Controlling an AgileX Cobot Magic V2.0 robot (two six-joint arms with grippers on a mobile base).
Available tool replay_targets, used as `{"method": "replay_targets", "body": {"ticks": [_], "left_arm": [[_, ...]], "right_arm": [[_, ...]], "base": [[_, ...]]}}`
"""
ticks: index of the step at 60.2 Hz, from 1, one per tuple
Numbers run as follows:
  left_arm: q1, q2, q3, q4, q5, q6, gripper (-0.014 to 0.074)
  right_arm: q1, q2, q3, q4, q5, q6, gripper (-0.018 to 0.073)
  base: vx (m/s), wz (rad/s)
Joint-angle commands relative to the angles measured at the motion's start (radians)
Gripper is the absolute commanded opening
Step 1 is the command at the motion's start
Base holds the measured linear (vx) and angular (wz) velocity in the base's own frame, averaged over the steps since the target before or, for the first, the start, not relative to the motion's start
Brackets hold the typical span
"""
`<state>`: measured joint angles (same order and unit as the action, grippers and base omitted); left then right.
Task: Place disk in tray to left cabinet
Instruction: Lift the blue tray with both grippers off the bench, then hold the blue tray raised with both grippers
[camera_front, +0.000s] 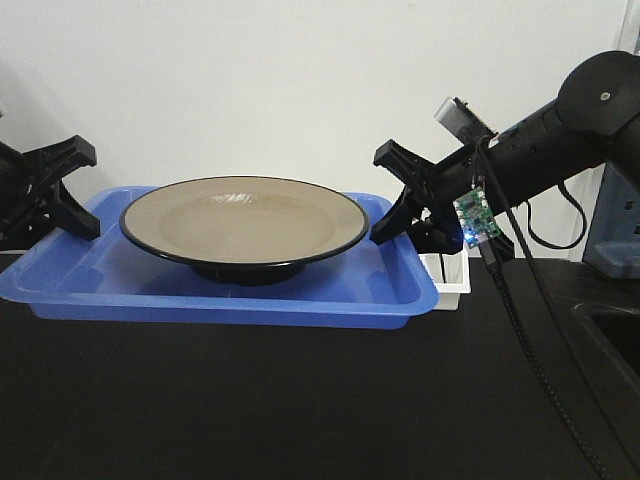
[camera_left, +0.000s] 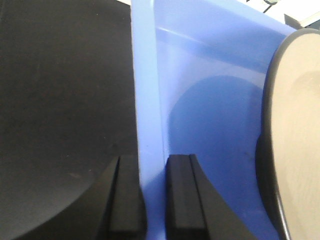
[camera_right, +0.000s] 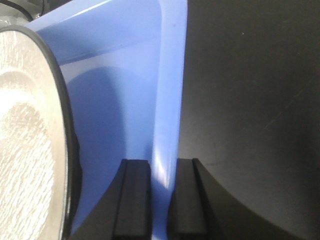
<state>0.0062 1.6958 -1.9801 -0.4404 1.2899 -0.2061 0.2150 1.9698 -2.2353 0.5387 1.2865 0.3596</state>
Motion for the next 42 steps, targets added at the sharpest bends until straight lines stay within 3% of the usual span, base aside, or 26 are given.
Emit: {"method": "replay_targets", "body": {"ticks": [1, 17, 42], "left_arm": [[-0.021, -0.051, -0.036, -0.127, -0.042, -0.012, -0.0002], [-0.021, -0.051, 0.005, -0.129, -0.042, -0.011, -0.0002], [-0.021, -0.051, 0.005, -0.133, -0.042, -0.009, -0.0002]], "right_arm": [[0.014, -0.082, -0.036, 0.135, -0.019, -0.008, -0.0003], [0.013, -0.091, -0.036, 0.047, -0.007, -0.012, -0.0003], [0.013, -0.087, -0.036, 0.045, -0.026, -0.016, -0.0001]], "base": [[0.00, 0.00], [0.00, 0.00], [0.00, 0.00]]}}
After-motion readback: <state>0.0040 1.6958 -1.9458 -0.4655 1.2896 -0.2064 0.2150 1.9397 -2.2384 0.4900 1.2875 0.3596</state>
